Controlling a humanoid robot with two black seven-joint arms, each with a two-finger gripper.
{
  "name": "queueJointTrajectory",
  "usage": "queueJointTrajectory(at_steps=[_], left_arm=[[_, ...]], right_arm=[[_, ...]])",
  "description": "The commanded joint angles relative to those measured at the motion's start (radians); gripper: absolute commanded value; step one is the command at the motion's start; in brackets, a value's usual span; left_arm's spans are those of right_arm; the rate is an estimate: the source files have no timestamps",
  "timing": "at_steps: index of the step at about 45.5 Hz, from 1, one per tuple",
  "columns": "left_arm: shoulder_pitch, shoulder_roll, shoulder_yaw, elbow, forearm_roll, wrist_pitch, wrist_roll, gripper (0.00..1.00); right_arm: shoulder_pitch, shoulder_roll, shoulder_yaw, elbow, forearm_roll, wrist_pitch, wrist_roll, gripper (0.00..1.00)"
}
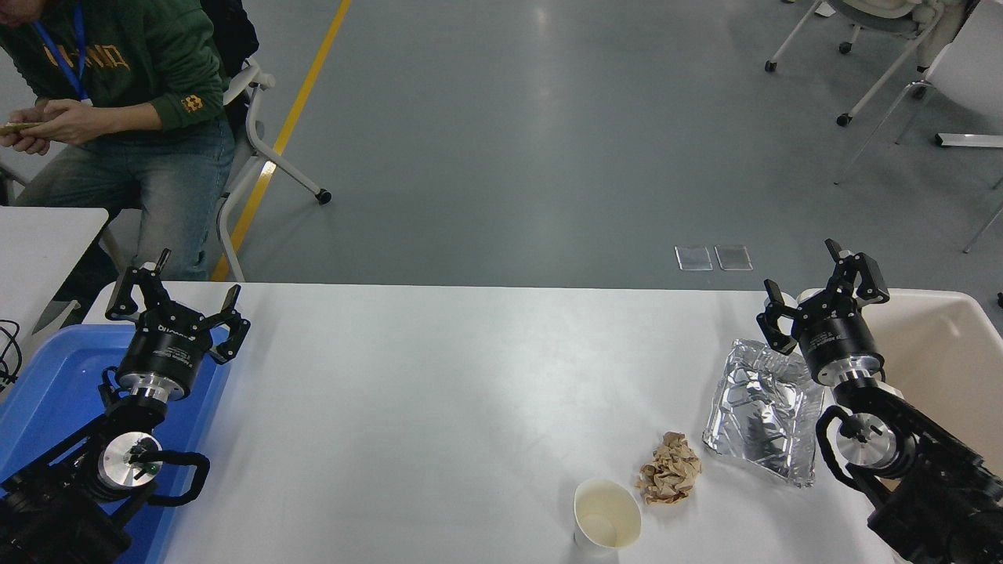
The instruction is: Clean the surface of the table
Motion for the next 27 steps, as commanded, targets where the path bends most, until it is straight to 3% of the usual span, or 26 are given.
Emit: queueJointTrajectory(at_steps=[1, 27], left_arm=[[0.0, 0.0, 0.0, 0.0, 0.001, 0.002, 0.0, 0.99], [0.0, 0.0, 0.0, 0.0, 0.001, 0.0, 0.0, 0.99]], right_arm=[[0.001, -0.003, 0.001, 0.002, 0.0, 0.0, 0.006, 0.99], [-0.002, -0.006, 0.0, 0.0, 0.0, 0.001, 0.006, 0.99]])
